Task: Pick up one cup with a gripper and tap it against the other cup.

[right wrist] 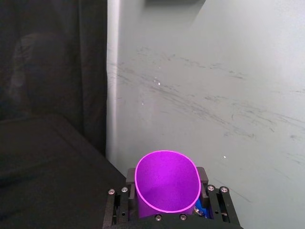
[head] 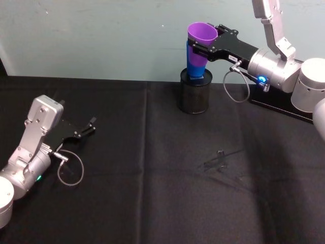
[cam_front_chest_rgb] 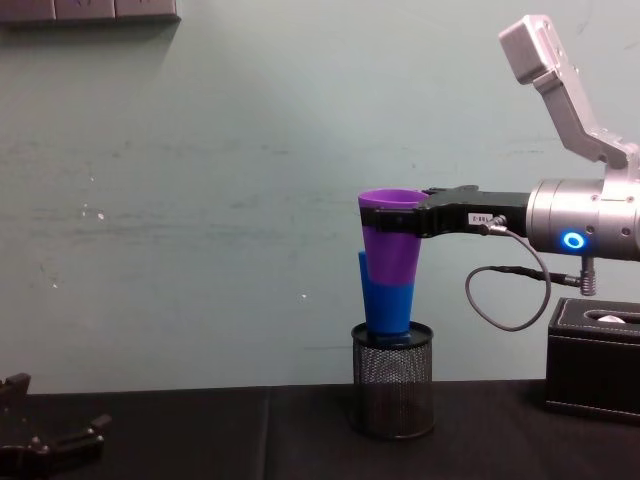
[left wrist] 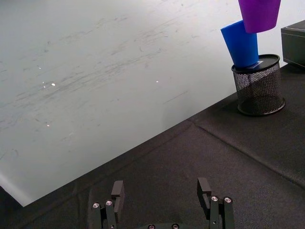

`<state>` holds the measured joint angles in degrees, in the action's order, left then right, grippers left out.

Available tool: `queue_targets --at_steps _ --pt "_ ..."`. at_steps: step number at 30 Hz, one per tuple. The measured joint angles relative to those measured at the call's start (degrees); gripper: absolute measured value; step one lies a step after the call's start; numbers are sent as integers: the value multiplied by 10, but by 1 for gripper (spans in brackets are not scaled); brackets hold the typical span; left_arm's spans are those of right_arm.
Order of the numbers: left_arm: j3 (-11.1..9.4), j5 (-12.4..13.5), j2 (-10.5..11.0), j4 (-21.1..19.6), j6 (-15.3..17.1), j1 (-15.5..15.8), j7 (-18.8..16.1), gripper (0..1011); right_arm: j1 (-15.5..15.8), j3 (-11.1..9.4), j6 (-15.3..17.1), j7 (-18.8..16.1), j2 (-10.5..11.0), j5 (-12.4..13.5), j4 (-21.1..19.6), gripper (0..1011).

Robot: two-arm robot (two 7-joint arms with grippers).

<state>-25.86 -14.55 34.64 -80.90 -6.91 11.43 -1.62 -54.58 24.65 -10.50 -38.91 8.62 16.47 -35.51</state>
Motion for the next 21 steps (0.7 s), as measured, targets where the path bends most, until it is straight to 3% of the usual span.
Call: queue_targets --at_steps 16,21 --pt "0 0 0 0 0 0 0 1005 0 0 0 0 0 0 0 735" --pt "0 0 0 0 0 0 0 1005 16 -3 4 -16 4 7 -20 735"
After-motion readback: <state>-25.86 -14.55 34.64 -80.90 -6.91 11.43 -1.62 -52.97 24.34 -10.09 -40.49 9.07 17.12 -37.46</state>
